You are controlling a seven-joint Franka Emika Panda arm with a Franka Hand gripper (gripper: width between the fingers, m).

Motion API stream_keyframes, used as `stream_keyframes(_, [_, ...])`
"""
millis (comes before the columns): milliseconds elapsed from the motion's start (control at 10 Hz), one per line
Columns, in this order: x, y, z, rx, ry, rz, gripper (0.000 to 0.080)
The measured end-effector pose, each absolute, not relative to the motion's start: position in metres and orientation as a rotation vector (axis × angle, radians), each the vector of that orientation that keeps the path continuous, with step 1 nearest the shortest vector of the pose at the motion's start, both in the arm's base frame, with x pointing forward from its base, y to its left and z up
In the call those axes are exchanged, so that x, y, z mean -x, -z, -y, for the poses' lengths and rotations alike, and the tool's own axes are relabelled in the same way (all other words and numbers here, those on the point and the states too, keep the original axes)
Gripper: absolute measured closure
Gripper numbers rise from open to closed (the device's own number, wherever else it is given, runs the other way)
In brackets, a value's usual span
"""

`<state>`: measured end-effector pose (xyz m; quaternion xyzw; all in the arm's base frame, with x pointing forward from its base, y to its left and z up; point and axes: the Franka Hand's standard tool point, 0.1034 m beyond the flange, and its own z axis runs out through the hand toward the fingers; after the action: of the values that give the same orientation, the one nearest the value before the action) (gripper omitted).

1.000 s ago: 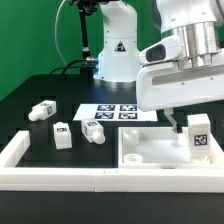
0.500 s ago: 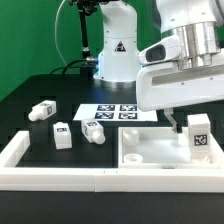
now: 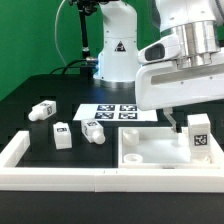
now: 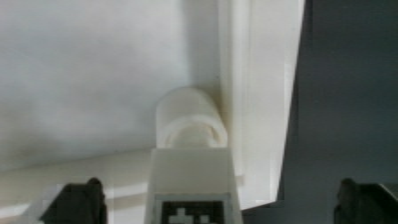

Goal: Assemble one leg

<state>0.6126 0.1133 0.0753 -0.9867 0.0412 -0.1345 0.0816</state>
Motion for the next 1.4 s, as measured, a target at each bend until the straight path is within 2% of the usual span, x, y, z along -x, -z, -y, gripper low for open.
stream_keyframes(100, [-0.61,-0.079,-0.113,2.947,0.317,-0.143,0.0151])
stream_keyframes(300, [-0.626,-0.103,-0.101,2.971,0.164,-0.09,0.0151])
stream_keyframes(500, [-0.64,-0.11,-0.091,2.98,-0.111,-0.049,0.0151])
stream_keyframes(600, [-0.651,-0.109,-0.089,2.975,-0.169,-0.049,0.0151])
stream_keyframes(700, [-0.65,-0.103,-0.087,2.968,-0.235,-0.086,0.0151])
stream_keyframes(1000, [-0.651,-0.101,-0.087,2.97,-0.23,-0.088,0.0151])
stream_keyframes(1200, [-0.645,-0.084,-0.087,2.978,-0.186,-0.11,0.0151])
stream_keyframes(1400, [-0.646,-0.085,-0.087,2.977,-0.193,-0.152,0.0151])
